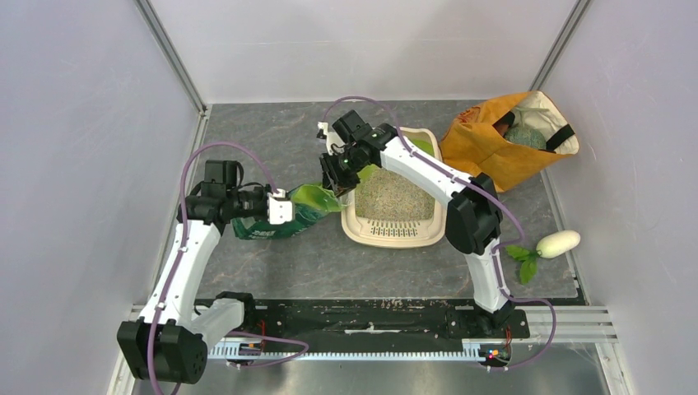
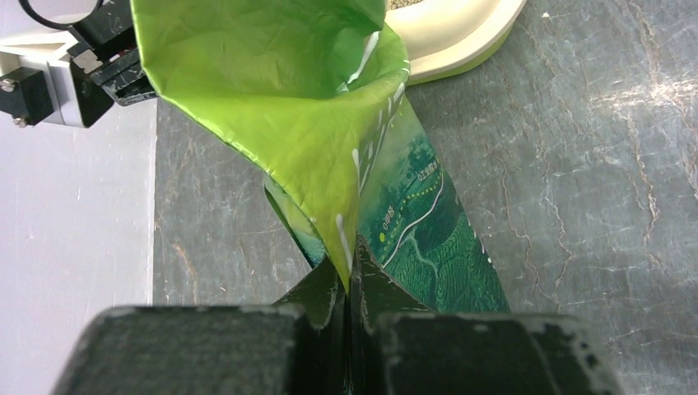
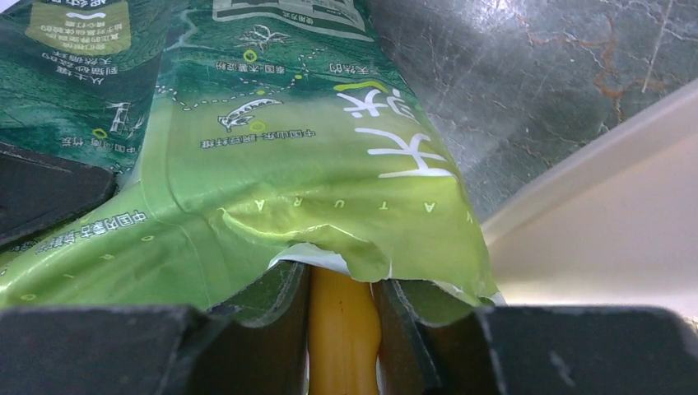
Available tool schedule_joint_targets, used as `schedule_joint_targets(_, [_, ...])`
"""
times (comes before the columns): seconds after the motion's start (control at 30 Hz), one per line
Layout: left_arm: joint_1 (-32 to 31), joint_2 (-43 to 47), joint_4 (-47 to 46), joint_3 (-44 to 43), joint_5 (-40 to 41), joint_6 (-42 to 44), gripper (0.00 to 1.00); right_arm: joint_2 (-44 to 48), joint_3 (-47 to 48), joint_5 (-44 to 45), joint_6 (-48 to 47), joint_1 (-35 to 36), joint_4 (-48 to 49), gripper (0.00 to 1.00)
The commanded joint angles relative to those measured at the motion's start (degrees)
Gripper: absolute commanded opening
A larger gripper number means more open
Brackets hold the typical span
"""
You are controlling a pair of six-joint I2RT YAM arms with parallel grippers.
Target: Fill the litter box with clean litter
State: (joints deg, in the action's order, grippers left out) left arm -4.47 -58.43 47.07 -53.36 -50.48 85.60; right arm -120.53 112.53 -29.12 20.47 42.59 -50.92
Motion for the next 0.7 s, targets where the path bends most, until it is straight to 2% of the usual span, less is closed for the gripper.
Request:
schedule_joint_targets(0.0, [-0.19, -1.38, -2.20, 1.58, -3.51, 1.71, 0.02, -1.47, -2.45, -5.67, 2.92, 2.32, 9.30, 0.00])
schedule_joint_targets(0.1, [-0.19, -1.55, -3.09, 2.02, -3.49, 0.87, 0.02, 0.27, -5.39, -11.73, 5.36, 2.26, 16.33, 0.00])
schedule_joint_targets(0.3, [-0.23, -1.52, -4.91, 2.61, -3.94, -0.94, 0.02, 4.58, -13.89, -20.38, 15.07, 2.24, 40.65, 0.00])
schedule_joint_targets(0.43, [-0.19, -1.07, -5.44, 2.11, -3.62, -1.93, 0.02, 7.13, -17.86, -24.16, 22.16, 2.08, 52.31, 0.00])
schedule_joint_targets(0.67, [-0.01, -1.12, -6.24, -0.01, -3.75, -4.59, 0.02, 12.03, -24.89, -27.10, 34.66, -0.75, 65.84, 0.00])
